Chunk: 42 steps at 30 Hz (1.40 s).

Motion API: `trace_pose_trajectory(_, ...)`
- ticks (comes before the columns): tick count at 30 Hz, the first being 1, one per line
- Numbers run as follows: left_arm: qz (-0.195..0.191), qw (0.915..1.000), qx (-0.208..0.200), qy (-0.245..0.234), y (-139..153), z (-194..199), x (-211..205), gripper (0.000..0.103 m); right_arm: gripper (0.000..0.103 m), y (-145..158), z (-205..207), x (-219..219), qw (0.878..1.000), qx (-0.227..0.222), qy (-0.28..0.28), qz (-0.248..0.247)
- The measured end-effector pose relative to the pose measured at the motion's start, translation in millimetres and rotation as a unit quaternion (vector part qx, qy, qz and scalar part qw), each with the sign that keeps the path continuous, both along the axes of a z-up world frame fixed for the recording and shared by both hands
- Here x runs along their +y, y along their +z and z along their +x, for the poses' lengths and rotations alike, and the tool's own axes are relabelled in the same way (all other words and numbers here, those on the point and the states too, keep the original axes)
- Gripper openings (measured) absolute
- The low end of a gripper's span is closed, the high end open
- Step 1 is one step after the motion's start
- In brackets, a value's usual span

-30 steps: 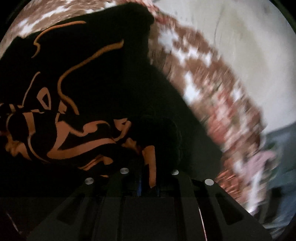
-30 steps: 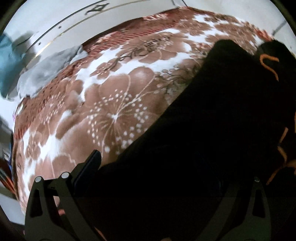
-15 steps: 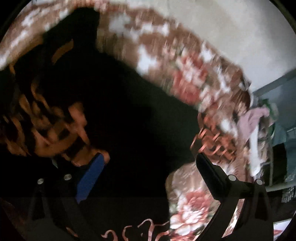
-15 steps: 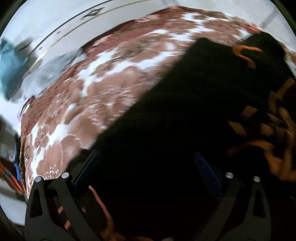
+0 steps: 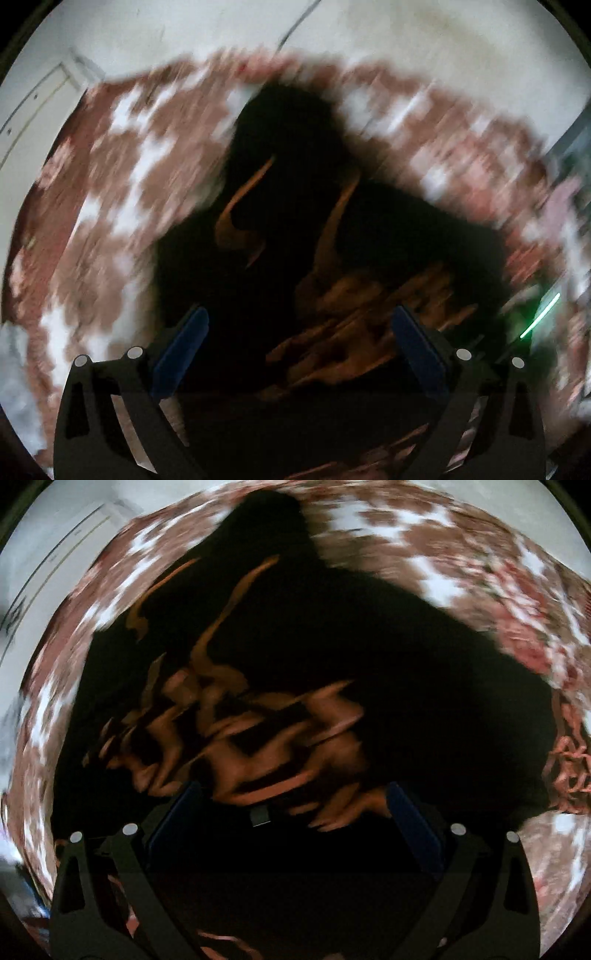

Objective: Fold large clothes

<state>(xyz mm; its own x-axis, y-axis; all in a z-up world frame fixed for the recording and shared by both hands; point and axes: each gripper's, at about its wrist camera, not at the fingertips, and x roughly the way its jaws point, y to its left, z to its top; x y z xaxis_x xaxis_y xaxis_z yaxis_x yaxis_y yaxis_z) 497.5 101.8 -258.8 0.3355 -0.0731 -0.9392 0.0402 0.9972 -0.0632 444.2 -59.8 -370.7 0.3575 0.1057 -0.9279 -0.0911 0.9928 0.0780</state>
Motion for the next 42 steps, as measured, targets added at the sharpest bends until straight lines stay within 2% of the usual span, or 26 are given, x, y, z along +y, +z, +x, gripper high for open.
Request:
trace_pose_trajectory(2,0.012,0.9991,0.039,0.012,-44.5,-20.6,26.5,0.098,0.098,5.6,18.2,-20.5,1.000,0.006,-0.018,-0.002)
trace_pose_trajectory(5,-0.017,0.9963,0.075,0.039,-89.9,-48.4,54.5,0.098,0.096,-0.5,41.2,-42.4,0.999,0.027,-0.040,0.024)
trace_pose_trajectory(8,-0.045,0.9943,0.082,0.052,-110.1,-68.6,68.2,0.098,0.083,-10.7,63.8,-47.2,0.998,0.039,-0.042,0.017)
trace_pose_trajectory(9,-0.051,0.9942,0.078,0.054,-113.6,-74.6,71.3,0.098,0.076,-12.9,66.1,-47.8,0.998,0.043,-0.041,0.017)
trace_pose_trajectory(13,-0.066,0.9937,0.067,0.061,-119.8,-84.8,78.6,0.098,0.058,-44.1,78.1,-51.2,0.993,0.092,-0.049,0.052)
trace_pose_trajectory(15,-0.072,0.9931,0.065,0.066,-122.4,-84.3,80.5,0.098,0.044,-52.1,80.7,-51.3,0.991,0.098,-0.048,0.079)
trace_pose_trajectory(16,-0.074,0.9929,0.064,0.068,-123.5,-83.6,81.5,0.098,0.042,-54.3,82.6,-49.2,0.992,0.096,-0.038,0.077)
trace_pose_trajectory(21,-0.082,0.9911,0.069,0.079,-127.7,-77.9,82.9,0.098,0.021,-49.3,84.4,-38.5,0.996,0.077,0.012,0.039)
trace_pose_trajectory(26,-0.094,0.9898,0.057,0.091,-114.3,-83.9,80.4,0.098,0.012,-24.9,74.1,-44.0,0.996,0.055,0.030,0.060)
trace_pose_trajectory(33,-0.096,0.9901,0.049,0.090,-106.6,-104.0,80.1,0.098,0.011,39.6,58.6,-39.8,0.994,-0.008,0.069,0.083)
trace_pose_trajectory(35,-0.099,0.9899,0.049,0.089,-107.2,-110.7,81.4,0.098,0.010,64.9,54.3,-35.2,0.991,-0.043,0.087,0.088)
trace_pose_trajectory(38,-0.110,0.9892,0.041,0.088,-106.5,-117.5,74.8,0.098,0.010,108.0,20.5,-36.5,0.980,-0.128,0.136,0.072)
trace_pose_trajectory(40,-0.108,0.9896,0.040,0.087,-110.0,-124.2,69.7,0.098,0.009,112.8,-9.4,-38.8,0.971,-0.160,0.172,0.039)
trace_pose_trajectory(42,-0.103,0.9897,0.050,0.086,-119.0,-129.0,64.7,0.098,0.009,89.1,-41.3,-48.8,0.972,-0.143,0.188,0.004)
